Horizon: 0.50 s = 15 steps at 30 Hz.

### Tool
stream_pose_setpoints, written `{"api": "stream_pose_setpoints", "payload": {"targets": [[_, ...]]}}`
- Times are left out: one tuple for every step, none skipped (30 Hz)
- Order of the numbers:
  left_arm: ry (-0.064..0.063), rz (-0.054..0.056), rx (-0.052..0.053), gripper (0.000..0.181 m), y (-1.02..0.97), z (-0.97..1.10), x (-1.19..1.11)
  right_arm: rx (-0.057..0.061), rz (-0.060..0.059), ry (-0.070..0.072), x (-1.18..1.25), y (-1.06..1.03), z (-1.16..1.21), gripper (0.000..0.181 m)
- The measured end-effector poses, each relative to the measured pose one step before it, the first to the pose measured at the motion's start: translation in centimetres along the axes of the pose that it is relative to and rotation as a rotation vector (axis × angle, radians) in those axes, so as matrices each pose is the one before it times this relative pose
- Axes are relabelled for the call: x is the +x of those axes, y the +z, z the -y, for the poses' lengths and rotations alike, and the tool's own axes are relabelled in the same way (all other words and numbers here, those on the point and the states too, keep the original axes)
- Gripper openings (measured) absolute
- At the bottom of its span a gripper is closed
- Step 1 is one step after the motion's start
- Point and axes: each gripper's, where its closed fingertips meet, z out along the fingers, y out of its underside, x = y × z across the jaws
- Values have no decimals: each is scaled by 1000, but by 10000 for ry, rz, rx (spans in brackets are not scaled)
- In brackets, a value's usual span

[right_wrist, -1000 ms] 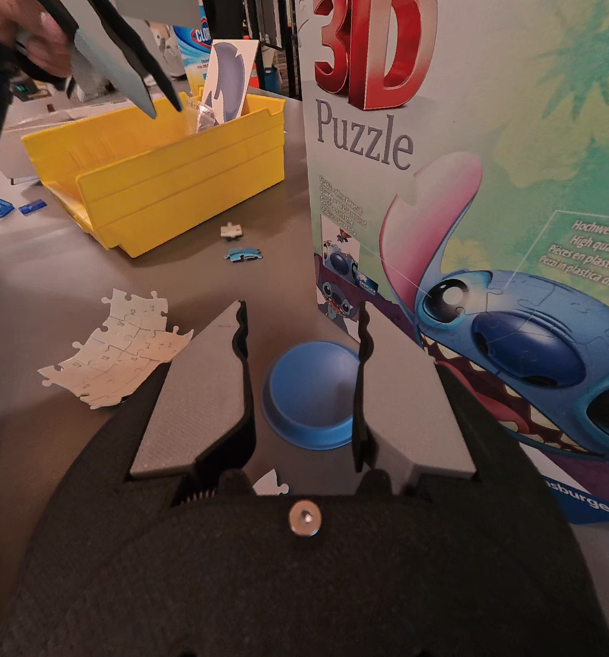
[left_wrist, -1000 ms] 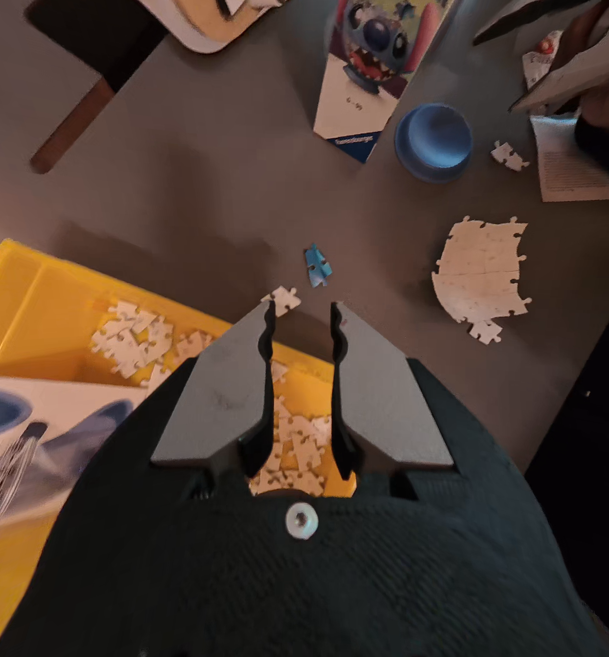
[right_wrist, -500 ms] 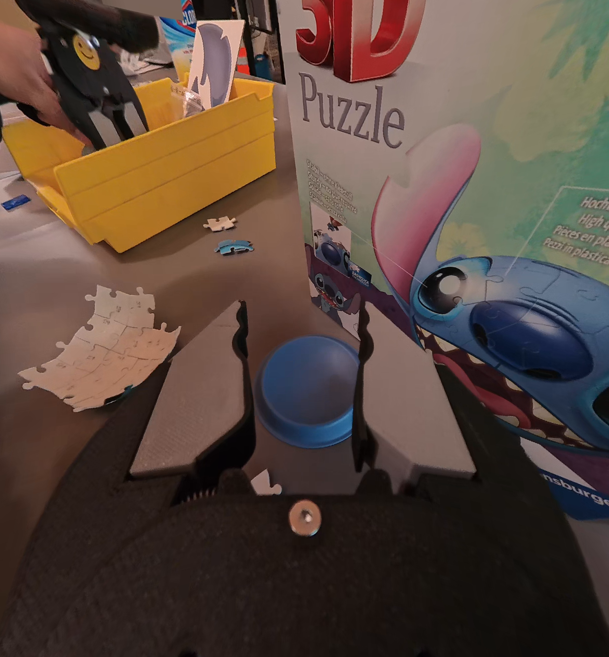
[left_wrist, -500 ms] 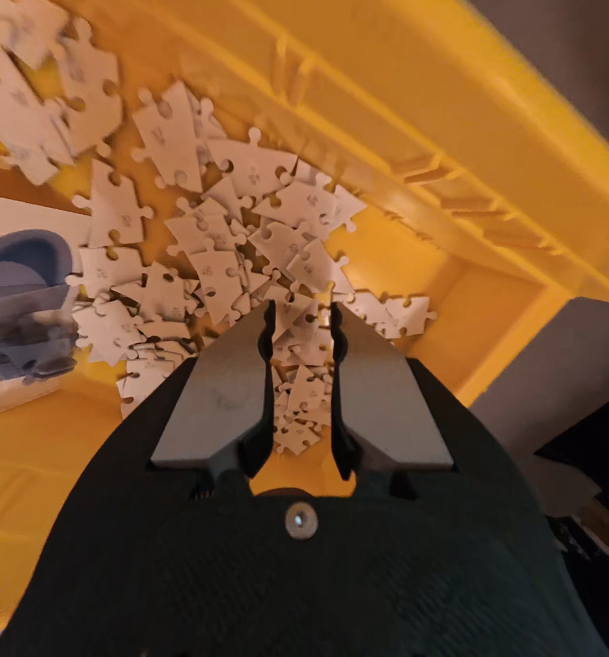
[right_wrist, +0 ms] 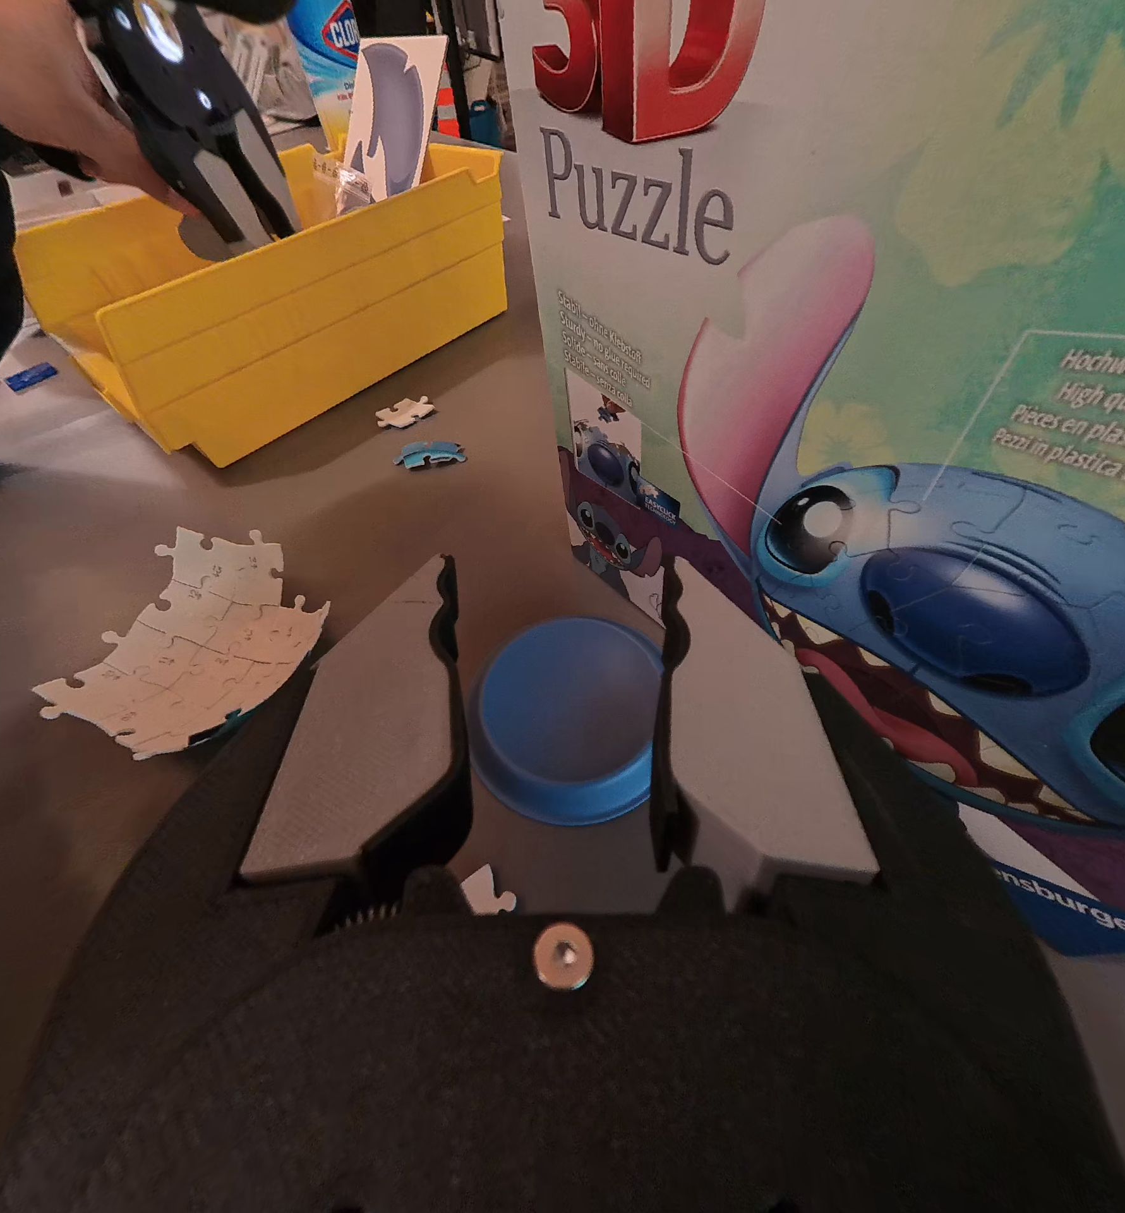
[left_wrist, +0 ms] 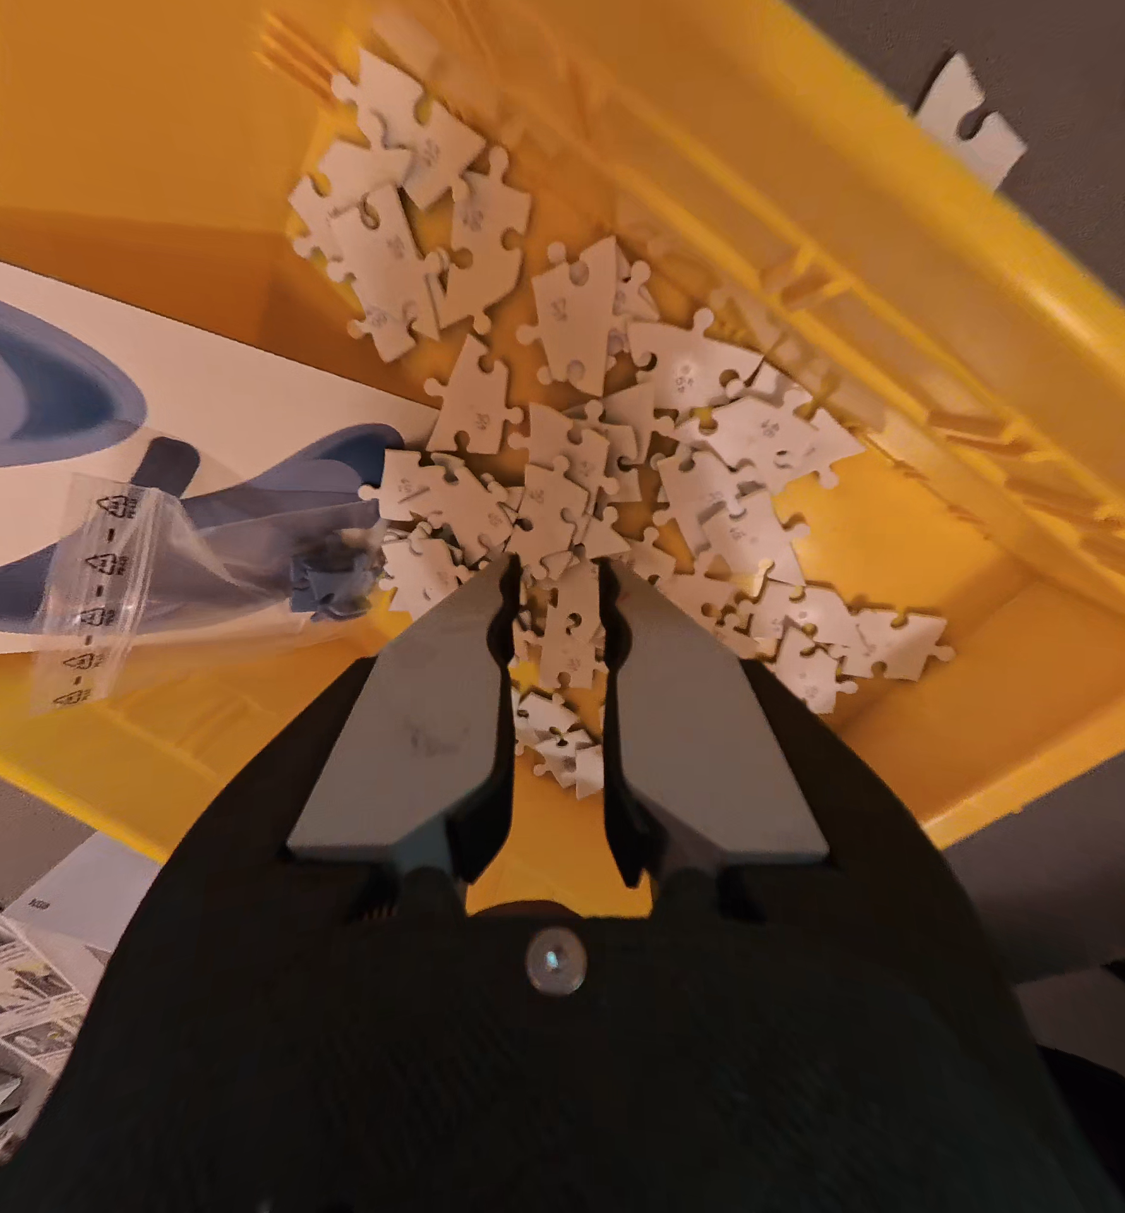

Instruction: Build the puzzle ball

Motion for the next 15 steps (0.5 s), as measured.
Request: {"api": "stream_pose_setpoints", "payload": {"targets": [[59,-98,112,21,-394,189,181,7,-3,26,56,-11,-10,60],[115,-114,83,21,-338,74,272,8,-9,19,70,-7,-18,60],[140,-173,33,21,-241,-49,440,-1,-5,20,69,7,-23,60],[215,-245,71,21,-167,-88,594,-13,14,27,32,20,-43,60],[232,-266,88,21,-133,-106,615,-14,23,26,16,38,-39,60],[189,-222,91,21,-105,-126,475,-11,23,15,4,35,-37,60],[128,-202,100,21,-103,-109,337,-16,16,10,15,44,-51,60],[48,-139,102,21,-86,-81,121,-13,19,14,9,46,-46,60],[-66,-11,105,21,-68,-28,-197,-3,26,22,-6,57,-42,60],[-175,75,64,21,17,13,-395,-1,33,33,-2,65,-45,60],[-207,101,-16,21,110,31,-410,-4,34,40,-8,63,-49,60],[-131,47,-108,22,198,-7,-208,-1,36,38,-8,68,-53,60],[45,-51,-167,22,213,-57,121,9,45,20,-43,42,-34,60],[217,-6,-130,23,152,-3,203,24,37,-7,-42,30,-4,59],[288,73,-93,23,60,-4,130,30,31,-31,-61,13,34,58]]}}
